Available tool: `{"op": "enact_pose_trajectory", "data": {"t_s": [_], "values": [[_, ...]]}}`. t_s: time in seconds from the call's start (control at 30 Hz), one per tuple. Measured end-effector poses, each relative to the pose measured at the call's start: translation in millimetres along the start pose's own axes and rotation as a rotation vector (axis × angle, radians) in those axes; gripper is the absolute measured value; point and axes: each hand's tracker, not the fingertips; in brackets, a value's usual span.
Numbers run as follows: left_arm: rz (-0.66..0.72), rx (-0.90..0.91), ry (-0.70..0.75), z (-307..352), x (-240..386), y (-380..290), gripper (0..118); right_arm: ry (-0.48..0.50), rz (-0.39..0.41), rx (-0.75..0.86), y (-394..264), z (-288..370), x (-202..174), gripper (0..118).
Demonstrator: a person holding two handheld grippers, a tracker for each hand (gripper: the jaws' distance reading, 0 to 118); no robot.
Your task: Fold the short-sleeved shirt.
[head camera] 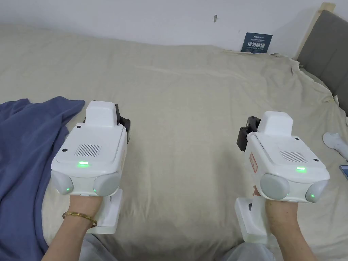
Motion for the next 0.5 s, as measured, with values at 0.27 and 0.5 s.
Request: {"op": "enact_pose_trajectory", "data": {"t_s": [0.27, 0.5], "values": [[-0.004, 0.003, -0.004, 0.6, 0.0, 0.6, 0, 0.0, 0.008, 0.002, 1.7, 1.9, -2.7, 0], [-0.431, 0.029, 0.032, -3.9, 15.9, 5.5, 0, -0.03, 0.32, 0.012, 11.9, -4.1, -12.5, 0]]}}
